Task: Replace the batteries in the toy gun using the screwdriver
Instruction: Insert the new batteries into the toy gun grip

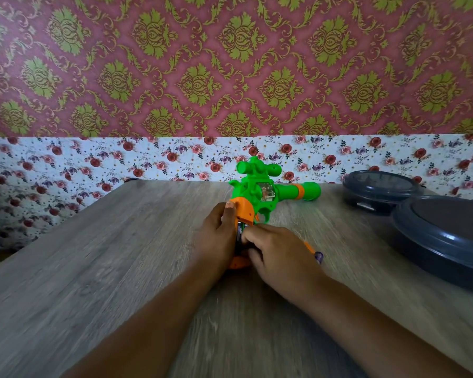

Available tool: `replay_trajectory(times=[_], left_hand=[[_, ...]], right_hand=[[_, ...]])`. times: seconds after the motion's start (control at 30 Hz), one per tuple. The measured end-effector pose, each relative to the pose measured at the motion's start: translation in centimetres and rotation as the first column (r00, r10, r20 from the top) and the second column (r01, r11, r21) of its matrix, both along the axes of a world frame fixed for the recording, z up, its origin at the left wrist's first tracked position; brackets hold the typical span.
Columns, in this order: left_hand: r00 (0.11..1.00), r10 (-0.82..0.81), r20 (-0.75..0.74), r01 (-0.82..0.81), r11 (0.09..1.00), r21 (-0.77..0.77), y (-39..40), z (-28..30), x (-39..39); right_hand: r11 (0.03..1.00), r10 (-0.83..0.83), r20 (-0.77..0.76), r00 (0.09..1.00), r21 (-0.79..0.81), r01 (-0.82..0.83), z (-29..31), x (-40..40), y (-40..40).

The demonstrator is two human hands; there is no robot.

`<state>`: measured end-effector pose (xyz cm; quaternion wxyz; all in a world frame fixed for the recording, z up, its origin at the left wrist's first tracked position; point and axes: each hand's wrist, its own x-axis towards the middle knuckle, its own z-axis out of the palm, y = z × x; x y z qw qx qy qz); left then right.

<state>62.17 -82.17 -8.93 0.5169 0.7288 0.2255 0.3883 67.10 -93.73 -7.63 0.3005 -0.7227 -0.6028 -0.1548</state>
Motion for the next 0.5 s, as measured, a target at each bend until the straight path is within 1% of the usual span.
replay_trajectory(times=[0.1,0.2,0.3,0.37,0.4,0.5], left_hand=[[0.999,-0.050,-0.005,0.050,0.998,-0.024,-0.1,-0.2,0.1],[1.000,-0.022,-0.007,0.022,0.999,0.032,-0.5,-0.1,-0.1],[1.000,0.002,-0.031,0.000,0.998,0.069,-1.4,0.5,-0.4],[0.999,0.015,-0.047,-0.012,0.997,0.073,-2.1,0.6,-0.5],[0.999,-0.001,-0.049,0.006,0.995,0.099,-2.3,0.7,-0.5],[0.993,-0.103,-0.050,0.111,0.975,0.190,-2.2,0.5,-0.1]], right_hand=[[0.998,-0.067,0.033,0.997,0.019,0.066,-0.2,0.3,0.6],[0.991,-0.116,-0.003,0.993,0.066,0.116,-0.3,0.3,0.7],[0.968,-0.227,-0.112,0.967,0.083,0.236,-0.2,0.9,0.8],[0.931,-0.318,-0.210,0.924,0.112,0.346,0.0,1.6,0.8],[0.916,-0.341,-0.261,0.903,0.124,0.382,0.0,2.0,0.8],[0.922,-0.323,-0.328,0.888,0.103,0.374,-0.6,2.7,0.9]])
